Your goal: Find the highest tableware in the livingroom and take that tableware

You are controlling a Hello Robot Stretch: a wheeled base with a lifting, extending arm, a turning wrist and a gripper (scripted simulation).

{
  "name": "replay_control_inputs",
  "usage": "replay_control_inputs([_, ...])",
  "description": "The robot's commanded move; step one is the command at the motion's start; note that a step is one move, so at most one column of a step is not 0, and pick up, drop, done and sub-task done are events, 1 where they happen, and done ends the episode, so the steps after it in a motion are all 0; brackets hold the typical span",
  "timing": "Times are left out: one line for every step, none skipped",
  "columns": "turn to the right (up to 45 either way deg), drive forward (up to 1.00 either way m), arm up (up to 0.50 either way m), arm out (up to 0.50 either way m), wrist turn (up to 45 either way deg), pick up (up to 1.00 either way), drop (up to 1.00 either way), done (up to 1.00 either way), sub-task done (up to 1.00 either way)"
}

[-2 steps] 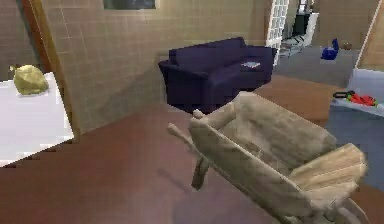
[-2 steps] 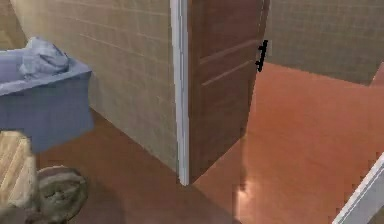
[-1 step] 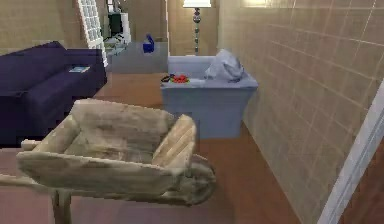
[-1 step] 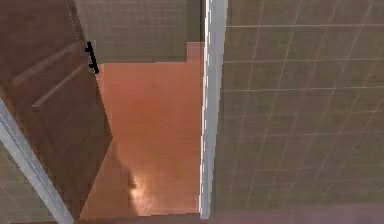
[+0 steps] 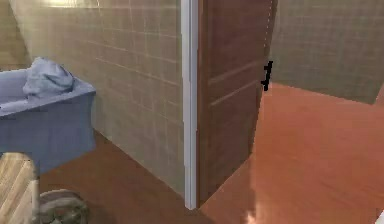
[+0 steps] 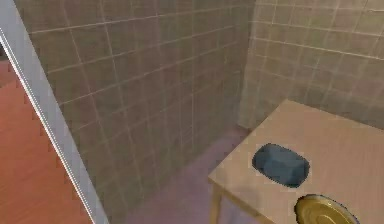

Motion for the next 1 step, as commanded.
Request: replay_control_inputs([39.0, 0.00, 0.00, 0.00, 0.0, 0.00, 0.00, 0.00, 0.00])
